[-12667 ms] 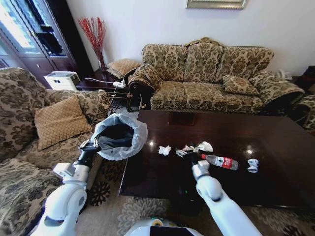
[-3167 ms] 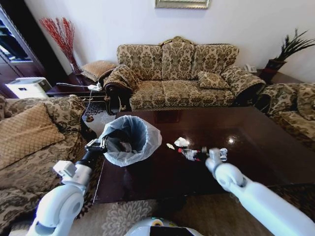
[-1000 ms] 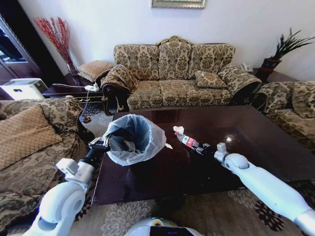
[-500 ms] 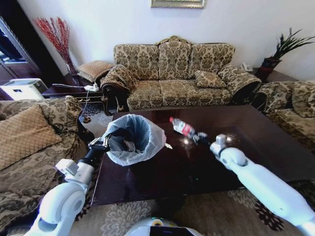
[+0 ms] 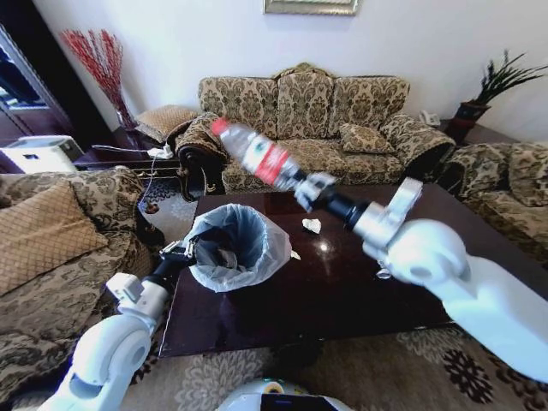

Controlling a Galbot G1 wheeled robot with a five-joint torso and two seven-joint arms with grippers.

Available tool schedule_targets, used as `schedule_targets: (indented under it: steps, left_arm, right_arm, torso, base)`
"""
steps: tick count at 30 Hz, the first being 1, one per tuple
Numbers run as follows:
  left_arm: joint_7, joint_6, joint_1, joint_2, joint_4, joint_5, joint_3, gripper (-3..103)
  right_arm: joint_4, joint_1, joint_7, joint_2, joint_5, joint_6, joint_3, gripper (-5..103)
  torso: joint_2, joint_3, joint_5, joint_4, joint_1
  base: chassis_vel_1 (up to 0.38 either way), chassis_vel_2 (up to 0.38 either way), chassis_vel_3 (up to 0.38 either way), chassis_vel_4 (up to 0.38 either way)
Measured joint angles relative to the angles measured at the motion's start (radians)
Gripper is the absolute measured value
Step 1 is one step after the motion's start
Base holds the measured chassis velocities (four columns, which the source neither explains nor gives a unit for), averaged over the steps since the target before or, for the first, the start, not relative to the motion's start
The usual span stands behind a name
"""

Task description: Move to the front of the table and place the trash on the table into the trash bin.

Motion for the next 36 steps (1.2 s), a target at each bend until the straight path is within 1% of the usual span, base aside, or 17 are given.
schedule_targets:
  steps: [4, 7, 8, 11, 13, 14, 16, 17, 19, 23, 24, 25, 27, 28, 31, 33, 36]
  left_arm:
    - [0.001, 0.004, 0.003, 0.006, -0.008, -0.007, 0.000, 3]
    - [0.001, 0.007, 0.003, 0.014, -0.012, -0.012, -0.002, 3]
    - [0.001, 0.007, 0.003, 0.014, -0.012, -0.012, -0.002, 3]
    - [0.001, 0.008, 0.003, 0.013, -0.014, -0.012, -0.002, 3]
    - [0.001, 0.008, 0.003, 0.011, -0.016, -0.013, -0.002, 3]
    - [0.002, 0.008, 0.004, 0.009, -0.020, -0.014, -0.003, 3]
    - [0.003, 0.008, 0.004, 0.009, -0.022, -0.015, -0.006, 3]
    - [0.003, 0.008, 0.004, 0.011, -0.023, -0.016, -0.009, 3]
    - [0.003, 0.008, 0.004, 0.012, -0.023, -0.017, -0.012, 3]
    - [0.002, 0.007, 0.003, 0.014, -0.023, -0.018, -0.018, 3]
    - [0.002, 0.007, 0.003, 0.014, -0.023, -0.018, -0.018, 3]
    - [0.002, 0.006, 0.003, 0.012, -0.023, -0.018, -0.018, 3]
    - [0.002, 0.006, 0.004, 0.006, -0.023, -0.018, -0.018, 3]
    - [0.002, 0.006, 0.004, 0.006, -0.023, -0.018, -0.018, 3]
    - [-0.004, -0.002, 0.003, -0.011, -0.009, -0.007, -0.026, 3]
    - [-0.025, -0.010, 0.004, -0.027, -0.006, -0.002, -0.049, 3]
    - [-0.042, -0.021, -0.006, -0.029, 0.002, 0.003, -0.068, 3]
  right_arm:
    - [0.009, 0.017, -0.011, -0.002, -0.029, -0.024, -0.065, 14]
    - [-0.002, 0.010, -0.013, -0.001, -0.091, -0.036, -0.108, 28]
    - [-0.002, 0.010, -0.013, -0.001, -0.091, -0.036, -0.108, 28]
    - [-0.025, 0.005, -0.013, 0.012, -0.127, -0.034, -0.137, 44]
    - [-0.034, 0.006, -0.014, 0.016, -0.132, -0.031, -0.142, 44]
    - [-0.047, 0.007, -0.017, 0.025, -0.139, -0.025, -0.148, 55]
    - [-0.053, 0.009, -0.017, 0.030, -0.139, -0.023, -0.148, 55]
    - [-0.056, 0.010, -0.014, 0.033, -0.137, -0.021, -0.144, 66]
    - [-0.058, 0.010, -0.013, 0.034, -0.134, -0.021, -0.138, 66]
    - [-0.068, 0.003, 0.010, 0.013, -0.127, -0.005, -0.083, 88]
    - [-0.068, 0.003, 0.010, 0.013, -0.127, -0.005, -0.083, 88]
    - [-0.071, 0.001, 0.022, 0.006, -0.127, 0.002, -0.073, 88]
    - [-0.083, -0.006, 0.070, -0.009, -0.129, 0.015, -0.043, 97]
    - [-0.083, -0.006, 0.070, -0.009, -0.129, 0.015, -0.043, 97]
    - [-0.144, -0.050, 0.150, -0.027, -0.166, 0.031, -0.020, 100]
    - [-0.204, -0.117, 0.239, -0.004, -0.205, 0.034, -0.027, 100]
    - [-0.260, -0.209, 0.288, 0.041, -0.256, 0.041, -0.027, 100]
  torso:
    - [0.000, 0.000, -0.0002, 0.0005, 0.000]
    - [0.000, 0.000, -0.0003, 0.0004, 0.000]
    - [0.000, 0.000, -0.0003, 0.0004, 0.000]
    - [0.000, 0.000, -0.0001, 0.0004, 0.000]
    - [0.000, 0.000, -0.0001, 0.0004, 0.000]
    - [0.000, 0.000, -0.0002, 0.0004, 0.000]
    - [0.000, 0.000, -0.0002, 0.0006, 0.000]
    - [0.000, 0.000, -0.0002, 0.0007, 0.000]
    - [0.000, 0.000, -0.0001, 0.0006, 0.000]
    - [0.000, 0.000, -0.0001, 0.0005, 0.000]
    - [0.000, 0.000, -0.0001, 0.0005, 0.000]
    - [0.000, 0.000, -0.0001, 0.0005, 0.000]
    - [0.000, 0.000, -0.0001, 0.0004, 0.000]
    - [0.000, 0.000, -0.0001, 0.0004, 0.000]
    - [0.000, 0.000, -0.0004, 0.0004, 0.000]
    - [0.000, 0.000, -0.0003, 0.0004, 0.000]
    - [0.000, 0.000, -0.0001, 0.0010, 0.000]
  base:
    - [0.000, 0.000, 0.000, 0.000]
    - [0.000, 0.000, 0.000, 0.000]
    - [0.000, 0.000, 0.000, 0.000]
    - [0.000, 0.000, 0.000, 0.000]
    - [0.000, 0.000, 0.000, 0.000]
    - [0.000, 0.000, 0.000, 0.000]
    - [0.000, 0.000, 0.000, 0.000]
    - [0.000, 0.000, 0.000, 0.000]
    - [0.000, 0.000, 0.000, 0.000]
    - [0.000, 0.000, 0.000, 0.000]
    - [0.000, 0.000, 0.000, 0.000]
    - [0.000, 0.000, 0.000, 0.000]
    - [0.000, 0.000, 0.000, 0.000]
    - [0.000, 0.000, 0.000, 0.000]
    - [0.000, 0.000, 0.000, 0.000]
    - [0.000, 0.000, 0.000, 0.000]
    - [0.000, 0.000, 0.000, 0.000]
